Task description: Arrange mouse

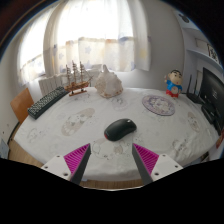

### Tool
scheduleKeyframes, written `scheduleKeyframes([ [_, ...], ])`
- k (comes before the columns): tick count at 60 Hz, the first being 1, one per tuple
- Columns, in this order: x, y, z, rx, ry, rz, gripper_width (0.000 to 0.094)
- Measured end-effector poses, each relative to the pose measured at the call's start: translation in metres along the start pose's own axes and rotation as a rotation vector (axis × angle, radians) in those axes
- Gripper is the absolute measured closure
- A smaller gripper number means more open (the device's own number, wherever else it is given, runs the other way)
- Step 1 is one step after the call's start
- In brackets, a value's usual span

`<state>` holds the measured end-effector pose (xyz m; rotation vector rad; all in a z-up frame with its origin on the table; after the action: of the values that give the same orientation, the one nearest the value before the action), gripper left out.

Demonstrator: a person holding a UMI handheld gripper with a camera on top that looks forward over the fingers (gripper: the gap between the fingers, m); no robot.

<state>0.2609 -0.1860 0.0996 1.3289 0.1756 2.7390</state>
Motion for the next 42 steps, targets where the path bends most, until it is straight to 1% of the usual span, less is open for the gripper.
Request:
scheduleKeyframes([
  [10, 0.008, 0.001, -0.061, -0.035, -0.027, -0.032, 0.0077],
  [21, 0.028, -0.004, -0.114, -0.068, -0.011, -0.087, 0.0071],
  [23, 0.033, -0.004, -0.120, -0.075, -0.013, -0.092, 0.0082],
  [42, 0.063, 0.018, -0.177, -0.040, 0.016, -0.017, 0.0094],
])
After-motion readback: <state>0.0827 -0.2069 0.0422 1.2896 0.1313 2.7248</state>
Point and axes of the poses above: the point between the fingertips, and its own axes, seen from behind it with the camera up: y to the left, x up, z backward, against the way the camera looks, the point moved 8 cm from there along z, backward, against the way the camera looks, and after that the axes turned 10 degrees about -z, right-handed, at the moved point
